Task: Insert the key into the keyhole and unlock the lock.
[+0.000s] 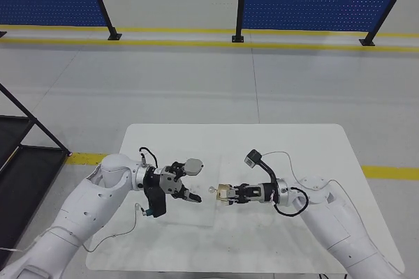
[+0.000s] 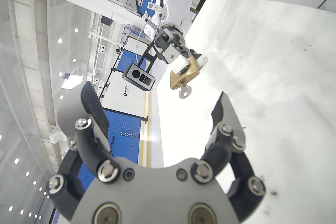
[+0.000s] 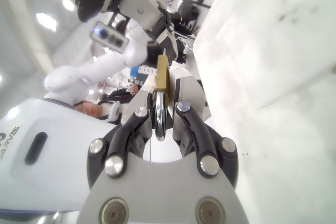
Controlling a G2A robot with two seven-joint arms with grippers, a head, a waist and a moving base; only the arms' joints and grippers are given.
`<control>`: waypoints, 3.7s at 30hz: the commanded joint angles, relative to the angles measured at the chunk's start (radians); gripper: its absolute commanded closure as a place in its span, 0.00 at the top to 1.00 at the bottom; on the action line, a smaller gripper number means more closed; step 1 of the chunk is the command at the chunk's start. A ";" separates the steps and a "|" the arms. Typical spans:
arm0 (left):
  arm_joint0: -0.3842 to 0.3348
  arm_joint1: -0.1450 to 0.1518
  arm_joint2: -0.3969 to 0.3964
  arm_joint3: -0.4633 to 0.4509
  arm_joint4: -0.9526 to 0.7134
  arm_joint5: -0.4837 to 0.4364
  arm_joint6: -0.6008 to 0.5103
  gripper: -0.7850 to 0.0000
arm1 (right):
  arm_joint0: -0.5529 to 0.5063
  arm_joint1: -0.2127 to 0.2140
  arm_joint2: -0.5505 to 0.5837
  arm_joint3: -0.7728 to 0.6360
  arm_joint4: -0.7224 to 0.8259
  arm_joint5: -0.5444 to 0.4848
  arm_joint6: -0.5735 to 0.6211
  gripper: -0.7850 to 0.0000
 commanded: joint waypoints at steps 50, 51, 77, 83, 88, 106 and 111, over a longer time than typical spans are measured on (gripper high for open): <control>-0.194 0.171 0.370 0.020 -2.441 -0.641 -1.741 1.00 | 0.000 0.000 0.000 0.000 -0.001 0.000 0.000 0.00; -0.211 0.180 0.388 0.013 -2.549 -0.568 -1.885 1.00 | 0.000 0.000 0.000 0.000 -0.001 0.000 0.000 0.00; -0.241 0.164 0.407 0.013 -3.086 -0.298 -2.472 1.00 | 0.000 0.000 0.000 0.000 -0.001 0.000 0.000 0.00; -0.232 0.142 0.419 0.057 -3.075 -0.322 -2.447 1.00 | 0.000 0.000 0.000 0.000 -0.001 0.000 0.000 0.00; -0.230 0.127 0.429 0.080 -3.076 -0.322 -2.448 0.97 | 0.000 0.000 0.000 0.000 -0.001 0.000 0.000 0.00; -0.226 0.097 0.417 0.123 -3.057 -0.320 -2.450 0.17 | 0.000 0.000 0.000 0.000 -0.001 0.000 0.000 0.00; -0.224 0.088 0.413 0.140 -3.064 -0.313 -2.456 0.16 | 0.000 0.000 0.000 0.000 -0.001 0.000 0.000 0.00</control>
